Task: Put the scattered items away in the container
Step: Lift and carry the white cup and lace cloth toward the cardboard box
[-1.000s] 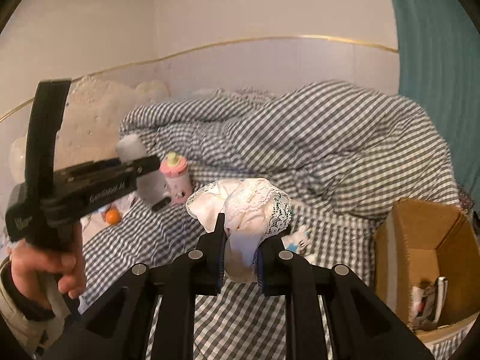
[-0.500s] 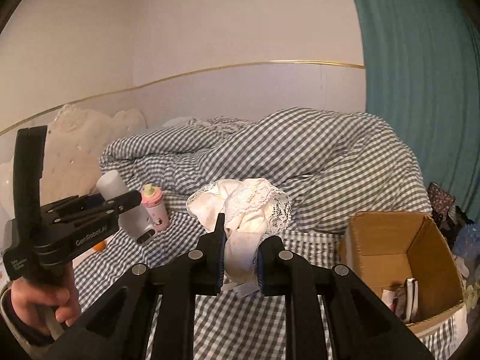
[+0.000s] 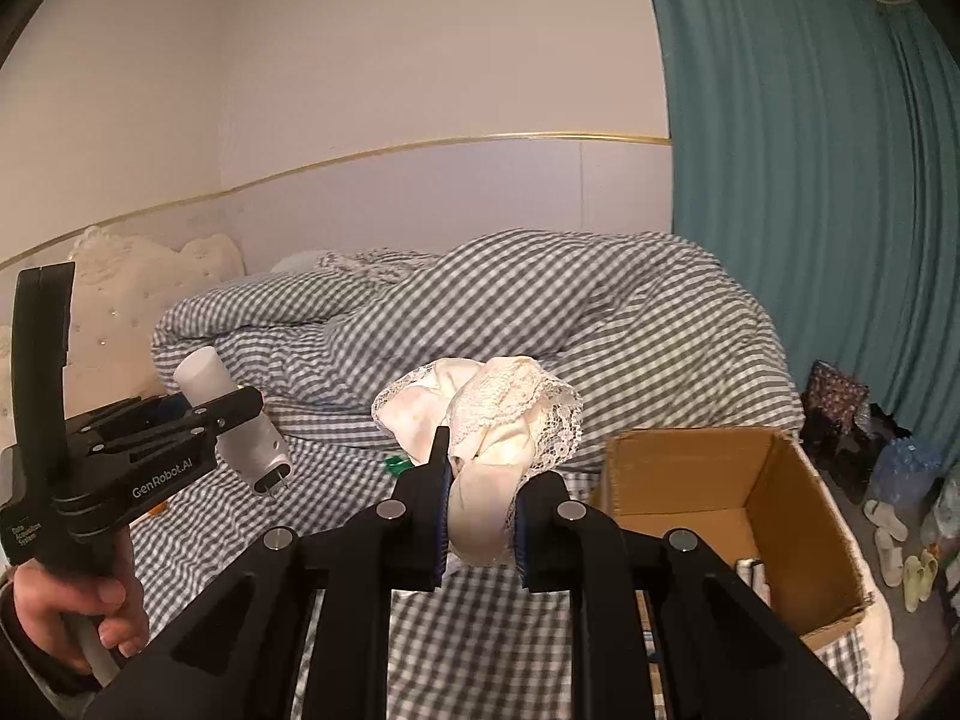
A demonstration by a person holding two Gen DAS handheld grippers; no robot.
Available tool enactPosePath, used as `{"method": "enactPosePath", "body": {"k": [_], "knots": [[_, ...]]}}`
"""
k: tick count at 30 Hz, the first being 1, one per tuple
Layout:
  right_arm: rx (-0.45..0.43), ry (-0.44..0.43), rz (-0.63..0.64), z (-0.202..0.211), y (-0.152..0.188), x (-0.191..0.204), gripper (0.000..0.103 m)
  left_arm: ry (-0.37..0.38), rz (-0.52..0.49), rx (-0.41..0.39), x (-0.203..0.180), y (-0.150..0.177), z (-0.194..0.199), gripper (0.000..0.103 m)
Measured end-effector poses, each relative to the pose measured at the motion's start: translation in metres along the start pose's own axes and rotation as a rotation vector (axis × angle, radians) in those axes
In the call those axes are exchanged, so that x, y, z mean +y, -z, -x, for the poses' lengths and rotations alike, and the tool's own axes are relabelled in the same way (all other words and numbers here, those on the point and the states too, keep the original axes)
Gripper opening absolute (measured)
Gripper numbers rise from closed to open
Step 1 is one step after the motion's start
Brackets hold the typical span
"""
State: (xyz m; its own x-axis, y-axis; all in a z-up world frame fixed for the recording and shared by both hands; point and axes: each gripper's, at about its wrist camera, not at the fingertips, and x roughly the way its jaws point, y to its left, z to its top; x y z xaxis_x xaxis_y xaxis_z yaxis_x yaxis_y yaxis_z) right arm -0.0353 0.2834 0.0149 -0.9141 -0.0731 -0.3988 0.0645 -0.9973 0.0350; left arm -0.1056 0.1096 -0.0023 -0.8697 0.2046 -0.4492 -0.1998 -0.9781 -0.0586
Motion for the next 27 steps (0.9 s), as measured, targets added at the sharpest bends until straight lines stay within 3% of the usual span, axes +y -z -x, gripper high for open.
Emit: {"method": "enactPosePath", "body": {"k": [27], "knots": [[0.056, 0.241, -0.042, 0.04, 0.002, -0.14, 0.016, 0.225, -0.079, 0.034, -0.142, -0.011, -0.034, 0.033]]}}
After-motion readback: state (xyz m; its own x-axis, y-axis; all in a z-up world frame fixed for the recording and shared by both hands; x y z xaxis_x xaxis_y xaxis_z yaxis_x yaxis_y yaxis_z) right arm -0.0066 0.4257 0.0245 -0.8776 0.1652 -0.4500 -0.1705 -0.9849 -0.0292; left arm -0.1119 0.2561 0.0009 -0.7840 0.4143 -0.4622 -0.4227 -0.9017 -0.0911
